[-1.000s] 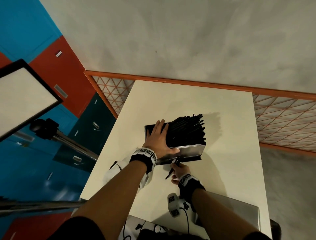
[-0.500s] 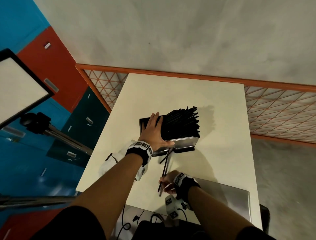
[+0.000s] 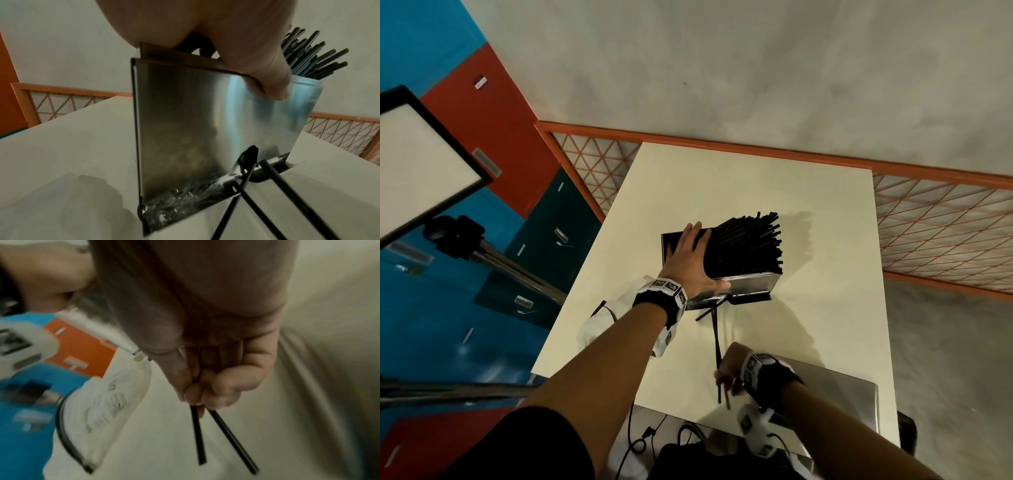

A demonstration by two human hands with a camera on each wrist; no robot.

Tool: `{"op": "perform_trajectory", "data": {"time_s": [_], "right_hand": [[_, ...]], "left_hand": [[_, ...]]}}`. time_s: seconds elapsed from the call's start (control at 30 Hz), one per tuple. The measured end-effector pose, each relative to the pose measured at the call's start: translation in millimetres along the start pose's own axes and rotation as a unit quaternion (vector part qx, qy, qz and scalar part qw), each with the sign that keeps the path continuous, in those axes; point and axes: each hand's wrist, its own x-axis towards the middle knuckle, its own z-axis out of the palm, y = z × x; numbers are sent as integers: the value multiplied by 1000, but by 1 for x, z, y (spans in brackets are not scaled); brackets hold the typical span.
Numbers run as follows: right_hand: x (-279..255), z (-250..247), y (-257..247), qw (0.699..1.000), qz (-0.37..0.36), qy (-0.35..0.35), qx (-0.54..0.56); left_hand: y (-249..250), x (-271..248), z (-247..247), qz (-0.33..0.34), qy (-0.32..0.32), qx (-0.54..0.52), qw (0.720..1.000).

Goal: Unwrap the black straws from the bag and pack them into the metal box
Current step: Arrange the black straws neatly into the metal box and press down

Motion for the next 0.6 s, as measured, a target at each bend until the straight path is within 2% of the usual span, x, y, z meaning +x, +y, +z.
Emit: {"op": "perform_trajectory", "data": {"time_s": [0.07, 0.13, 0.27, 0.33, 0.47, 0.53, 0.6], "right_hand": [[-10, -11, 5, 985, -20, 71, -154], [-28, -30, 9, 960, -31, 114, -252], [-70, -68, 13, 918, -64, 132, -369], [-92, -87, 1, 896, -88, 140, -412], [-141, -125, -44, 843, -133, 202, -481], [-157, -141, -70, 811, -156, 244, -508], [-163, -152, -92, 780, -180, 286, -527]], "left_hand": [[0, 0, -1, 3, -3, -6, 1000], [0, -1, -1, 7, -8, -9, 1000], [3, -1, -10, -3, -14, -109, 994], [3, -5, -16, 5, 10, -176, 984], [8, -14, -27, 39, 69, -263, 961], [15, -20, -36, 41, 82, -311, 946], [23, -24, -44, 46, 81, -310, 946]]}}
